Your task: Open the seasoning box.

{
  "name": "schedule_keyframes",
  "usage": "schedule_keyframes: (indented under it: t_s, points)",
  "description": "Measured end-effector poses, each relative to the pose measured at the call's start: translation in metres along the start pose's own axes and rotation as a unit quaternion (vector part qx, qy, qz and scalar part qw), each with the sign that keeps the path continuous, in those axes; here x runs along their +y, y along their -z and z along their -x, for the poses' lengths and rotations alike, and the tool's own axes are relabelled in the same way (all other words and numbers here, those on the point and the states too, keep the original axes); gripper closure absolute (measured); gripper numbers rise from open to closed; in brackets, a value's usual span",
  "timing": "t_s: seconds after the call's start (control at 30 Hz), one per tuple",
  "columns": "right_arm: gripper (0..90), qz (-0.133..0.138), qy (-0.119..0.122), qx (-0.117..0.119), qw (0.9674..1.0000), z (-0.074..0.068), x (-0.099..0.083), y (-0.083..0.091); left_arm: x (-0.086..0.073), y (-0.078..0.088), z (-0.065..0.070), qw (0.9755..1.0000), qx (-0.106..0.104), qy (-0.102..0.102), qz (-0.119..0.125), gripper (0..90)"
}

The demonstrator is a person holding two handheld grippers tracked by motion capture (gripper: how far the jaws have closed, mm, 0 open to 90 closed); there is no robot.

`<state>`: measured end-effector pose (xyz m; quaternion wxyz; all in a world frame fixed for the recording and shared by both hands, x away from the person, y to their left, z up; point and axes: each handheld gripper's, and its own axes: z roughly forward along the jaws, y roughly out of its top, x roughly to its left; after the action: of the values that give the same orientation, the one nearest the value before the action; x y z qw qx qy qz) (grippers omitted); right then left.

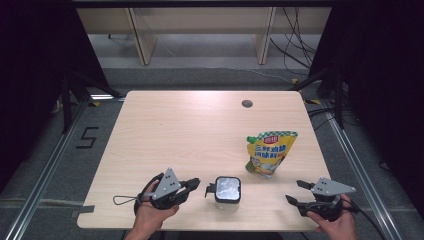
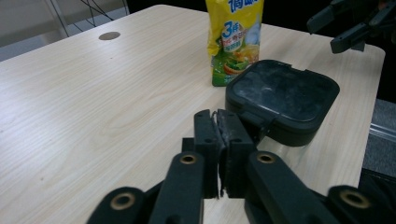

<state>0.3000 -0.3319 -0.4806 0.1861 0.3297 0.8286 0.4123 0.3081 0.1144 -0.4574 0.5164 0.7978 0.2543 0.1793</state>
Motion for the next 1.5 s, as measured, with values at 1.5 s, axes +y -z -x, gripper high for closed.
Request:
schedule_keyframes:
  t_s: [1.5]
  points:
    - [39.5, 0.089, 0.025, 0.024, 0.9955, -0.026, 0.020, 0.001, 0.001, -0.024, 0.007, 0.9987, -0.033, 0.035, 0.018, 88.5]
